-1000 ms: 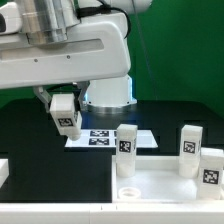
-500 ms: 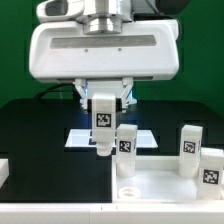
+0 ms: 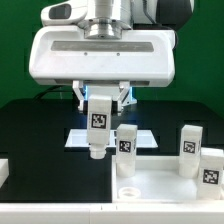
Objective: Assemble square table
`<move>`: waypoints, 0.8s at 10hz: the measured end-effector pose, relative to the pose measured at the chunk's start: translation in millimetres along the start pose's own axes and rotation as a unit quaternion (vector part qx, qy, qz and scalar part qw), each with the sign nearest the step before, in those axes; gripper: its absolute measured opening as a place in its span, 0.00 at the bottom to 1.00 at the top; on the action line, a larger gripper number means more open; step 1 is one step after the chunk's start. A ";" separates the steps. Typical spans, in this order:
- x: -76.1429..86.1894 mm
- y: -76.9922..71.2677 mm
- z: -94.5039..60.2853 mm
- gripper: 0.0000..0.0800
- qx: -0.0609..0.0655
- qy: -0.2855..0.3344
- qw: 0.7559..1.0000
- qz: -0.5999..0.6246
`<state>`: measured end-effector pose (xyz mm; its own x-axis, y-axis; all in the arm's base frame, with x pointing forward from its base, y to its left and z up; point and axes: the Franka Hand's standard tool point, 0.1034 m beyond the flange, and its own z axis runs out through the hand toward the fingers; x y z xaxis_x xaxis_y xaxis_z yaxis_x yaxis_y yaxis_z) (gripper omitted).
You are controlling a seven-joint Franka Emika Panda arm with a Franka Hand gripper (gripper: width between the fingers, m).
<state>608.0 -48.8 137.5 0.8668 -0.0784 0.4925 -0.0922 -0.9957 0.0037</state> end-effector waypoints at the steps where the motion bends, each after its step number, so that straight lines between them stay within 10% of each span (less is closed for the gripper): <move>1: -0.7 -13.2 2.9 0.36 0.005 0.004 1.000 0.012; 3: -8.0 -50.9 21.5 0.36 0.012 0.023 1.000 0.005; 8: -11.2 -49.4 25.8 0.36 0.009 0.019 1.000 0.000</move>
Offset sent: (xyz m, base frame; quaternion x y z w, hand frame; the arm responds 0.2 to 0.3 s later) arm 0.0000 0.0000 0.0000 0.0000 0.0000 0.0000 1.0000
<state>615.5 0.0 109.3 0.8480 -0.0759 0.5245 -0.0821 -0.9966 -0.0116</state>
